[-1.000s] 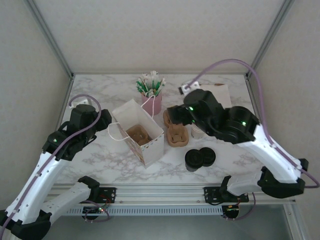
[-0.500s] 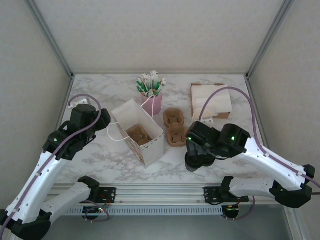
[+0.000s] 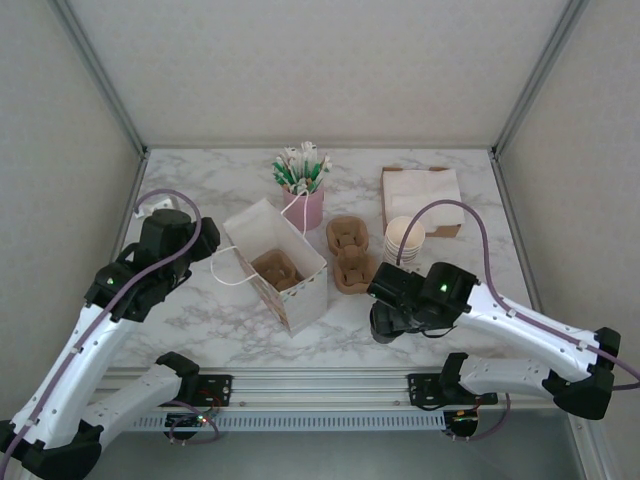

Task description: Pack the takeout coffee

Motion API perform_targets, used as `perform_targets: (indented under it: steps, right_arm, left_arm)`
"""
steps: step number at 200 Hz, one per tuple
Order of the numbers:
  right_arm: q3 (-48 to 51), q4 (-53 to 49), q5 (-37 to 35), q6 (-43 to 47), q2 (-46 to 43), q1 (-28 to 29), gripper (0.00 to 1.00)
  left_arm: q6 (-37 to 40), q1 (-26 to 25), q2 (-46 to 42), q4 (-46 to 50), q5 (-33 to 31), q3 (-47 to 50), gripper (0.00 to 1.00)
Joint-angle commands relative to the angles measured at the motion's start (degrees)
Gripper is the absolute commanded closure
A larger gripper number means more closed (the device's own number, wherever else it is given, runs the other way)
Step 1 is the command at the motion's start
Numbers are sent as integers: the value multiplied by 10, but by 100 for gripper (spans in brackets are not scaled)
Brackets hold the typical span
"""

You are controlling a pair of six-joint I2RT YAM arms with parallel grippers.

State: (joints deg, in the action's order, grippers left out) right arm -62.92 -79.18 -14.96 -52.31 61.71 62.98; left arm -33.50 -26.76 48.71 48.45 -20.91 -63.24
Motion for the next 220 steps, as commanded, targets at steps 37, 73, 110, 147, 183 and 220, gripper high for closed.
perform_targets:
  steps: [37, 73, 110, 147, 183, 220]
  right_arm:
    - [21, 56, 23, 6, 34, -2, 8]
    - [46, 76, 10, 11, 35, -4, 9]
    - [55, 97, 10, 13, 42, -8, 14]
    - [52, 102, 4, 24, 53, -15, 15]
    - [60, 109, 1, 31, 62, -23, 19]
    - [68, 121, 4, 40, 64, -32, 21]
  left_arm:
    - [-8, 6, -8, 6, -11, 10, 28]
    - [-7, 6, -14, 7, -9, 15, 28]
    - [-9, 5, -13, 9, -7, 14, 28]
    - [-8, 5, -13, 13, -9, 12, 27]
    - [-10, 6, -12, 10, -8, 12, 27]
    - [-10, 6, -5, 14, -6, 8, 27]
